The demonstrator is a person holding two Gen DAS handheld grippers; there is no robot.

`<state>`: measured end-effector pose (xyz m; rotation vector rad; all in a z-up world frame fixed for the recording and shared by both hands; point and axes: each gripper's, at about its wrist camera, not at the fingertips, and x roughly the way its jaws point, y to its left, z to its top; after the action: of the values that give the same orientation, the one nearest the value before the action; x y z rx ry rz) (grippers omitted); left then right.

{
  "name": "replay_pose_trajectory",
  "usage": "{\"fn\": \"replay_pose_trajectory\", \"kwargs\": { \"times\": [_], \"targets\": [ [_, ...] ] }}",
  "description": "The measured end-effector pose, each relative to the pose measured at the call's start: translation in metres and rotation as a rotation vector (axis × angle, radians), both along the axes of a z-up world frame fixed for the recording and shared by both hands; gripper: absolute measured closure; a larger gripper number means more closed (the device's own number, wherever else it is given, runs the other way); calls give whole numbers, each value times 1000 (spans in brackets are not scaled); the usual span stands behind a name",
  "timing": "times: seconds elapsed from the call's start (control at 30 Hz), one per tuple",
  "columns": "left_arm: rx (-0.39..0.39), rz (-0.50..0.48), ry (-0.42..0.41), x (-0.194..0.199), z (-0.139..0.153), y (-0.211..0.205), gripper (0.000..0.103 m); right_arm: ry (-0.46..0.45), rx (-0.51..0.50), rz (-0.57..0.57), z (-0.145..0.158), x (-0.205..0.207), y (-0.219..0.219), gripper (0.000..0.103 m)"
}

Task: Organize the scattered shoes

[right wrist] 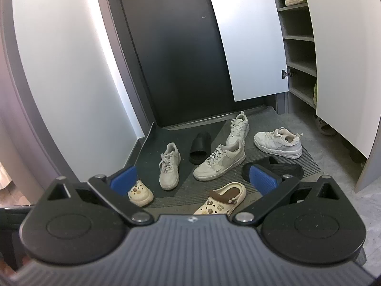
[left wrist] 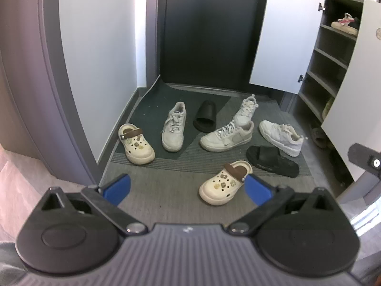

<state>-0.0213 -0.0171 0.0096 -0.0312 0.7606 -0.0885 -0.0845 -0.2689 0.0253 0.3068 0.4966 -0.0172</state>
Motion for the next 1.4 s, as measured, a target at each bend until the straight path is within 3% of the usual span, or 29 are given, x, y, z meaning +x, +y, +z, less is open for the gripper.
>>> {"fn": "replay_pose_trajectory", "kwargs": {
  "times": [0.8,1.4],
  "targets": [
    [-92,-19,11,-13,12,14,0,64,-26,-30,-10,6,7,0],
    [-67,-18,-27,-22,20,12,0,42,15,-12,-12,-10,1,0]
  ]
}}
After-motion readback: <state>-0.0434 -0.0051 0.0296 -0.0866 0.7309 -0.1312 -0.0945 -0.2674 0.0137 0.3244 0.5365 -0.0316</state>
